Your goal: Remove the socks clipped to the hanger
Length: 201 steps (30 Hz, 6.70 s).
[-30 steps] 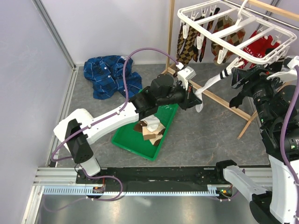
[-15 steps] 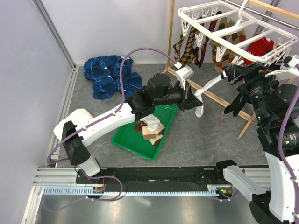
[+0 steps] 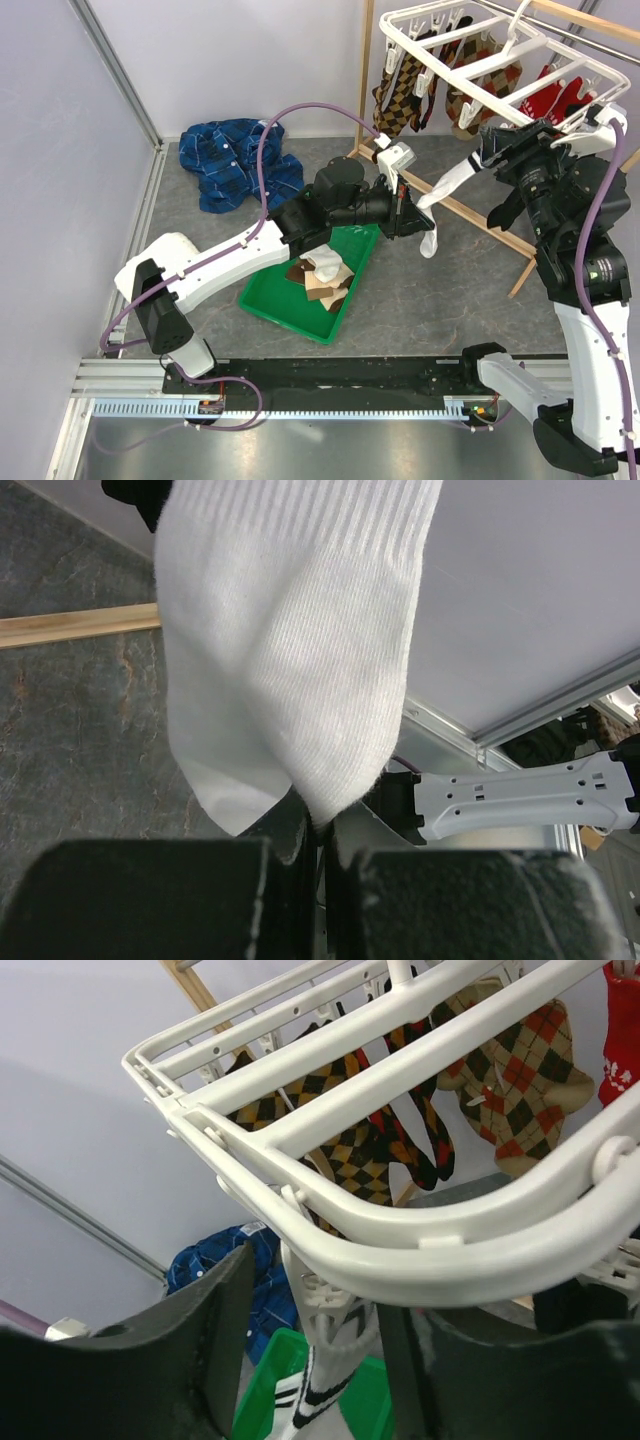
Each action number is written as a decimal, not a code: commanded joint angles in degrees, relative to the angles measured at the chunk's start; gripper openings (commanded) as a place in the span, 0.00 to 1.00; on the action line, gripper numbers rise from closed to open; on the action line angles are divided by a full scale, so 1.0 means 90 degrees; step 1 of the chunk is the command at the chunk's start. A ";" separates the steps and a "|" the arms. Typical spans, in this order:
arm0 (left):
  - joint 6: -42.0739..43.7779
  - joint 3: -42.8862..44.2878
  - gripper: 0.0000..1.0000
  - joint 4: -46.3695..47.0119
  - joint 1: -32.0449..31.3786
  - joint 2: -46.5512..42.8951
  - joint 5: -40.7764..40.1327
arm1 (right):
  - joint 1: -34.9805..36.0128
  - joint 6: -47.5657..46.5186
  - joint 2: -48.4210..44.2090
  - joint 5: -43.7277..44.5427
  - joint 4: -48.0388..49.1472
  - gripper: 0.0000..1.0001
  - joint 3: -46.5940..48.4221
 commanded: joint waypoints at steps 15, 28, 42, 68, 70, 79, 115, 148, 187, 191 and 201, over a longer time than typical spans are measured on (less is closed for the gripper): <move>-0.0080 -0.0191 0.02 -0.0401 0.0021 -0.0439 -0.0497 | -0.0005 -0.0477 -0.0158 0.0010 0.0885 0.00 -0.0506; -0.0441 -0.2925 0.02 -0.2042 0.0802 -0.2587 -0.2246 | -0.0005 -0.0828 -0.0421 -0.0322 0.0651 0.51 -0.0828; -0.1193 -0.4255 0.26 -0.2491 0.1232 -0.1318 -0.2812 | -0.0014 -0.1492 -0.1212 -0.0675 -0.0354 0.97 -0.1112; 0.1335 -0.2369 0.95 -0.2630 0.1232 -0.3847 -0.2354 | -0.0005 -0.1717 -0.2198 0.0956 -0.1127 0.98 -0.2381; 0.1589 -0.2506 0.95 -0.2522 0.1232 -0.3877 -0.2383 | -0.0005 -0.1805 -0.2160 0.1121 -0.1020 0.98 -0.2586; 0.2196 -0.3483 0.95 -0.1964 0.1232 -0.4091 -0.2881 | -0.0005 -0.1991 -0.1642 0.2451 -0.0678 0.92 -0.2831; 0.2410 -0.4049 0.95 -0.1379 0.1232 -0.5107 -0.2832 | -0.0014 -0.2831 -0.1398 0.3378 0.0377 0.26 -0.2938; 0.1531 -0.1687 0.92 -0.0012 0.0433 -0.2492 -0.1134 | -0.0005 -0.0489 -0.1740 -0.1913 0.0190 0.00 -0.1971; 0.1503 0.1292 0.02 -0.0246 -0.0204 0.0537 -0.1387 | -0.0005 -0.1248 -0.1780 -0.0100 -0.1243 0.78 -0.0295; 0.1268 0.1292 0.02 -0.0353 -0.0047 0.0508 -0.1319 | -0.0005 -0.1443 -0.1428 0.0222 -0.1478 0.80 0.0527; 0.1258 0.1283 0.02 -0.0655 -0.0018 0.0352 -0.1328 | 0.0025 -0.1620 -0.0061 0.0859 -0.2191 0.78 0.2188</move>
